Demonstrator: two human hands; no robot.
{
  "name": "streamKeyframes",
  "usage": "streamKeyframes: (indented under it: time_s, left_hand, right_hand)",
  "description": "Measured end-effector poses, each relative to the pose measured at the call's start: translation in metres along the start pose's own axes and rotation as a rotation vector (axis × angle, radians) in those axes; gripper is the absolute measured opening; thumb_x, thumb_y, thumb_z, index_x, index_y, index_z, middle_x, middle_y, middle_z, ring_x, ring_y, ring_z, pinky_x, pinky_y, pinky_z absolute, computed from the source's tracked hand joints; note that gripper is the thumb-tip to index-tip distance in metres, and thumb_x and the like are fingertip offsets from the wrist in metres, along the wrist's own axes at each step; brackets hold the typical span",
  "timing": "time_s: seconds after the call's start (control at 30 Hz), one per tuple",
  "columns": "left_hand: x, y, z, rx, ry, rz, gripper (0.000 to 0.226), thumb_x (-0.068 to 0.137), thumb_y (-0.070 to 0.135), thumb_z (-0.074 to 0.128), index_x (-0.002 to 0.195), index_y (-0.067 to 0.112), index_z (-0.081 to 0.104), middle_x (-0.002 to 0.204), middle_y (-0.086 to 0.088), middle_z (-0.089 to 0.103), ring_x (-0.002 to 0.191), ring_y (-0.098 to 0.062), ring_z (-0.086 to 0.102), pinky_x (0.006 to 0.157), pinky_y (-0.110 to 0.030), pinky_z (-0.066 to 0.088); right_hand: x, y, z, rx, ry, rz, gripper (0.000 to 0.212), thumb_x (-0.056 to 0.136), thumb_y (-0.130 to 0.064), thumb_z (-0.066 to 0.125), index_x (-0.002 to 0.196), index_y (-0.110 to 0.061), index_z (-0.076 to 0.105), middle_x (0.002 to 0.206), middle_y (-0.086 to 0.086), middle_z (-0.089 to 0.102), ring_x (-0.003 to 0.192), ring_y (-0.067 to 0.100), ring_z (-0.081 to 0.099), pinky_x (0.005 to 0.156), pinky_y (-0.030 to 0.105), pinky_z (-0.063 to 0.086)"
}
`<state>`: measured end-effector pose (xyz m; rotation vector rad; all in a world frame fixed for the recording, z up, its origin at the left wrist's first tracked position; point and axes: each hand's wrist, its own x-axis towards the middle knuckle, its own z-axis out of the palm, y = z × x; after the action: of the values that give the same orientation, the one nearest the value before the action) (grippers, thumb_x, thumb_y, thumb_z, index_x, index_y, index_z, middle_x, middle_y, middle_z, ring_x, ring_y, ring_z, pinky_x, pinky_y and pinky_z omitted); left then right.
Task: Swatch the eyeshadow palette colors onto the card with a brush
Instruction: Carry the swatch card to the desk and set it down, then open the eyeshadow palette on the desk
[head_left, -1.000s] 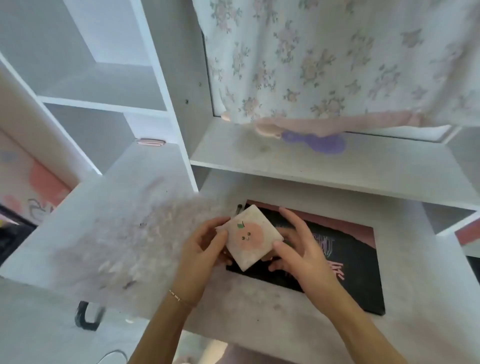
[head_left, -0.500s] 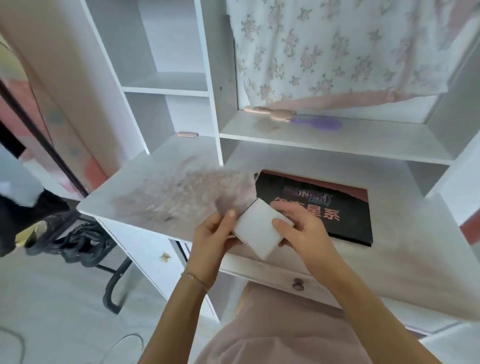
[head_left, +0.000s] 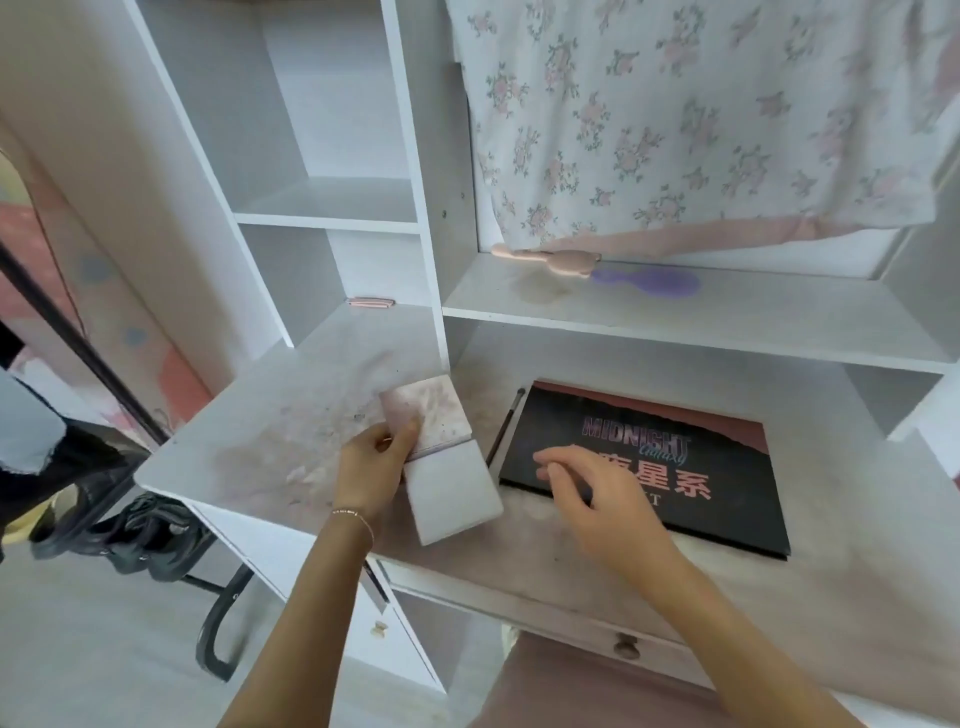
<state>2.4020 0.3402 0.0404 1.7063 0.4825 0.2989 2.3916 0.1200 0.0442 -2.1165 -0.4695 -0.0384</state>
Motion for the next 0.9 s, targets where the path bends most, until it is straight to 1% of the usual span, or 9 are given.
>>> streamKeyframes:
  time_s: [0.13, 0.3, 0.37, 0.47, 0.57, 0.67, 0.73, 0.8, 0.9]
  left_hand:
    - [0.033, -0.009, 0.001, 0.313, 0.012, 0.128, 0.03, 0.084, 0.031, 0.061, 0.079, 0.001, 0.063, 0.071, -0.008, 0.061, 0.066, -0.02, 0.051, 0.058, -0.03, 0.038]
    - [0.061, -0.01, 0.009, 0.45, 0.108, 0.139, 0.025, 0.083, 0.025, 0.061, 0.105, 0.012, 0.059, 0.076, 0.0, 0.059, 0.081, -0.027, 0.058, 0.067, -0.029, 0.038]
    - [0.067, -0.009, 0.011, 0.487, 0.16, 0.108, 0.041, 0.084, 0.026, 0.06, 0.12, 0.012, 0.05, 0.093, -0.006, 0.06, 0.098, -0.032, 0.055, 0.08, -0.034, 0.043]
    - [0.067, -0.004, 0.019, 0.588, 0.265, 0.056, 0.059, 0.085, 0.03, 0.055, 0.137, 0.013, 0.031, 0.132, -0.017, 0.041, 0.121, -0.037, 0.036, 0.1, -0.046, 0.03]
    - [0.049, 0.009, 0.034, 0.624, 0.321, 0.188, 0.056, 0.086, 0.027, 0.054, 0.137, 0.016, 0.033, 0.137, -0.015, 0.035, 0.124, -0.035, 0.031, 0.101, -0.048, 0.025]
    - [0.019, 0.014, 0.051, 0.583, 0.18, 0.446, 0.038, 0.086, 0.019, 0.057, 0.122, 0.01, 0.051, 0.124, -0.013, 0.05, 0.115, -0.032, 0.045, 0.097, -0.04, 0.035]
    - [-0.008, 0.012, 0.064, 0.522, -0.026, 0.48, 0.03, 0.087, 0.019, 0.056, 0.116, 0.012, 0.056, 0.116, -0.004, 0.058, 0.106, -0.019, 0.053, 0.089, -0.024, 0.039]
    - [-0.034, 0.003, 0.076, 0.531, -0.2, 0.507, 0.028, 0.088, 0.025, 0.054, 0.115, 0.019, 0.055, 0.114, 0.005, 0.056, 0.103, -0.006, 0.05, 0.087, -0.016, 0.038]
    - [-0.062, -0.012, 0.092, 0.59, -0.269, 0.581, 0.029, 0.086, 0.024, 0.056, 0.113, 0.016, 0.058, 0.118, 0.002, 0.055, 0.111, -0.009, 0.045, 0.095, -0.018, 0.034]
  right_hand:
    - [0.024, 0.023, -0.013, -0.394, -0.036, -0.108, 0.025, 0.091, -0.024, 0.049, 0.113, -0.02, 0.062, 0.114, -0.007, 0.059, 0.11, 0.009, 0.049, 0.099, 0.03, 0.035]
    - [0.056, 0.047, -0.031, -0.522, 0.043, -0.045, 0.03, 0.09, -0.03, 0.049, 0.115, -0.019, 0.06, 0.124, 0.0, 0.053, 0.118, 0.019, 0.043, 0.104, 0.037, 0.029]
    - [0.07, 0.057, -0.039, -0.588, 0.042, 0.03, 0.034, 0.091, -0.034, 0.045, 0.121, -0.02, 0.055, 0.13, 0.003, 0.049, 0.121, 0.023, 0.039, 0.107, 0.041, 0.025]
    - [0.081, 0.071, -0.05, -0.654, 0.012, 0.139, 0.041, 0.092, -0.038, 0.04, 0.129, -0.021, 0.046, 0.14, 0.004, 0.041, 0.129, 0.024, 0.032, 0.111, 0.045, 0.017]
    - [0.079, 0.079, -0.049, -0.75, -0.049, 0.129, 0.045, 0.093, -0.041, 0.035, 0.135, -0.024, 0.037, 0.141, 0.0, 0.04, 0.131, 0.02, 0.031, 0.111, 0.042, 0.014]
    - [0.07, 0.081, -0.046, -0.773, -0.072, 0.064, 0.048, 0.093, -0.043, 0.032, 0.138, -0.024, 0.033, 0.141, -0.003, 0.04, 0.13, 0.018, 0.031, 0.11, 0.039, 0.013]
    - [0.063, 0.081, -0.048, -0.762, -0.086, 0.036, 0.049, 0.093, -0.043, 0.031, 0.138, -0.025, 0.032, 0.142, -0.004, 0.039, 0.131, 0.016, 0.03, 0.111, 0.038, 0.012]
    - [0.055, 0.081, -0.05, -0.754, -0.103, 0.011, 0.049, 0.093, -0.044, 0.03, 0.139, -0.026, 0.031, 0.143, -0.005, 0.038, 0.131, 0.014, 0.029, 0.111, 0.037, 0.009]
    - [0.043, 0.078, -0.054, -0.75, -0.152, -0.007, 0.05, 0.093, -0.044, 0.03, 0.14, -0.026, 0.028, 0.146, -0.006, 0.034, 0.134, 0.011, 0.025, 0.113, 0.036, 0.005]
